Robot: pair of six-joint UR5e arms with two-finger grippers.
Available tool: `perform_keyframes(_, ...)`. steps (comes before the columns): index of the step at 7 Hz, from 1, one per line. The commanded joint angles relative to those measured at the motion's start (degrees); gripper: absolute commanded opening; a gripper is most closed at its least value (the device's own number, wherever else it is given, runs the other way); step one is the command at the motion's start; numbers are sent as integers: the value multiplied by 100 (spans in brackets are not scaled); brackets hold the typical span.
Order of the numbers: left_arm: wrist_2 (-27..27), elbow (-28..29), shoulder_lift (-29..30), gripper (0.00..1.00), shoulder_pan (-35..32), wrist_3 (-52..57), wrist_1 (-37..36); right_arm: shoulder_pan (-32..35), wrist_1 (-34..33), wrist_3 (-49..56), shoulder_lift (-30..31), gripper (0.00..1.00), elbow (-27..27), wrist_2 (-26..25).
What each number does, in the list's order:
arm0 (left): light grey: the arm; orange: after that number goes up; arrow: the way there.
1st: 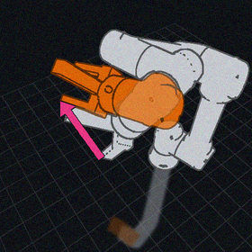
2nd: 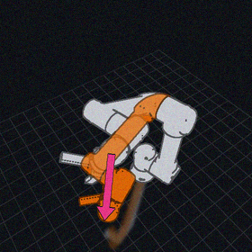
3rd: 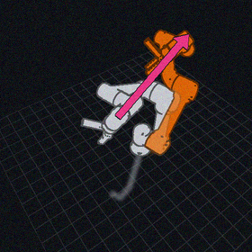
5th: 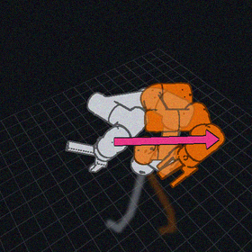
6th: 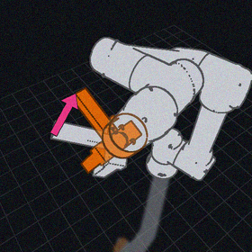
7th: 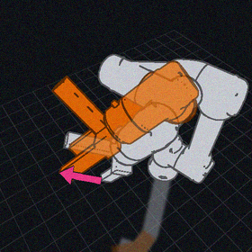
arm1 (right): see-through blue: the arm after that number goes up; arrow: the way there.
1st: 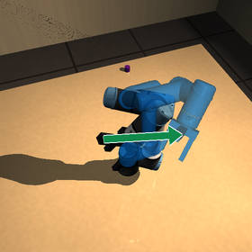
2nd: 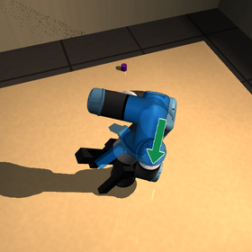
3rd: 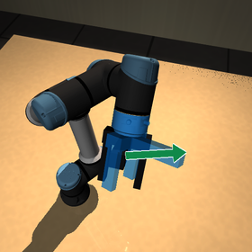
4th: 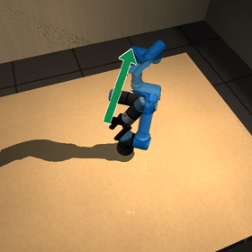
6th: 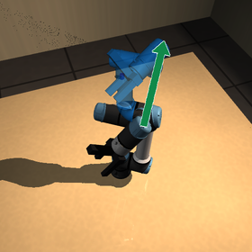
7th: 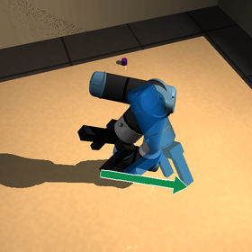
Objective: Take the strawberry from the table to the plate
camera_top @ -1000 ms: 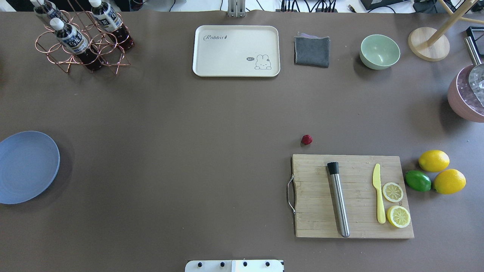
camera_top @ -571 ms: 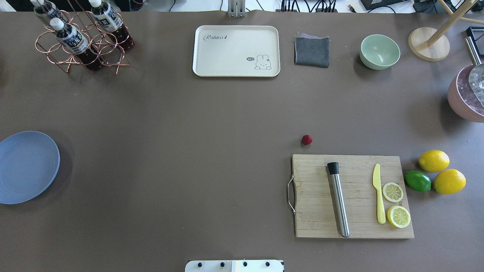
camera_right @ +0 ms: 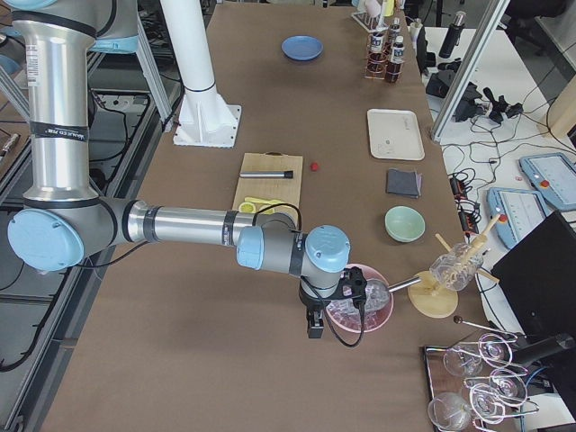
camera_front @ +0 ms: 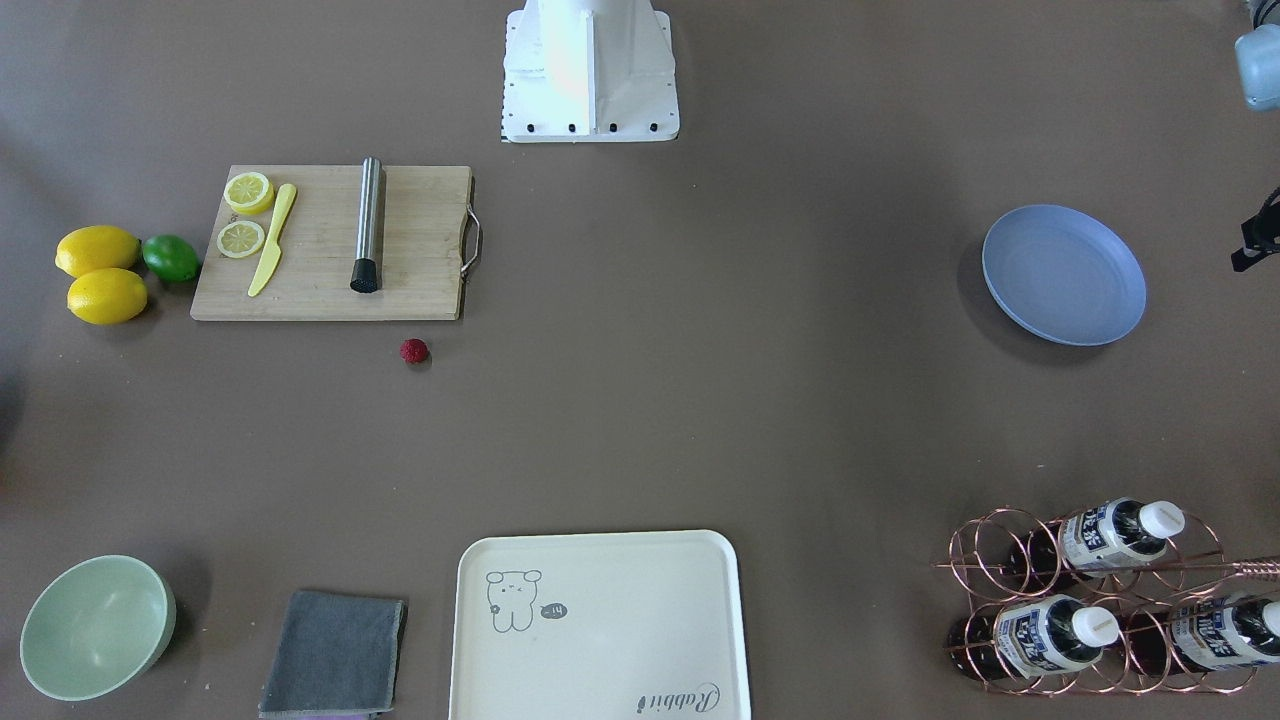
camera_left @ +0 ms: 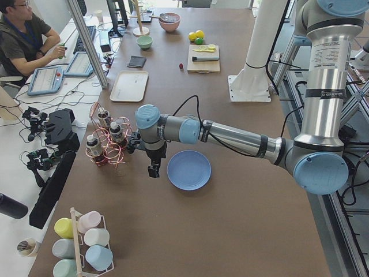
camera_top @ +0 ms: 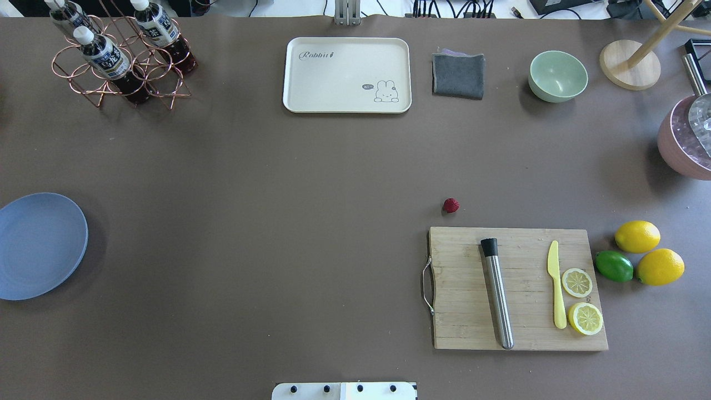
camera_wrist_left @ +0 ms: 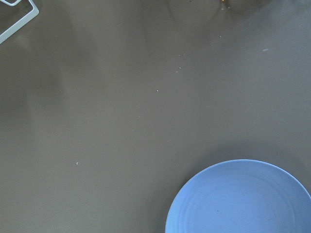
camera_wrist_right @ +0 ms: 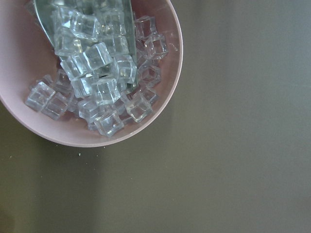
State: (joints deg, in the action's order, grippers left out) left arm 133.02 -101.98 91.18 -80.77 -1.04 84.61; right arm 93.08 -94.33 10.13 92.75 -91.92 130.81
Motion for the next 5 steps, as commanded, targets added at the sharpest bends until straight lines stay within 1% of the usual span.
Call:
perform_keyframes(1,4,-41,-73,98,0,-45,3,0,2,15,102,100,-10,93)
perform_keyframes(2,-4,11,-187,98,9,-37,194,0,2,7,137,100,-10,216)
perform_keyframes(3,4,238,-301,98,17,-81,666,0,2,7,146,100,-10,339)
perform_keyframes(4,4,641,-416,98,70,-403,1541,0,2,-11,147,100,-18,618)
perform_keyframes(5,13,1080,-582,98,253,-841,2637,0,2,-2,147,100,-19,847)
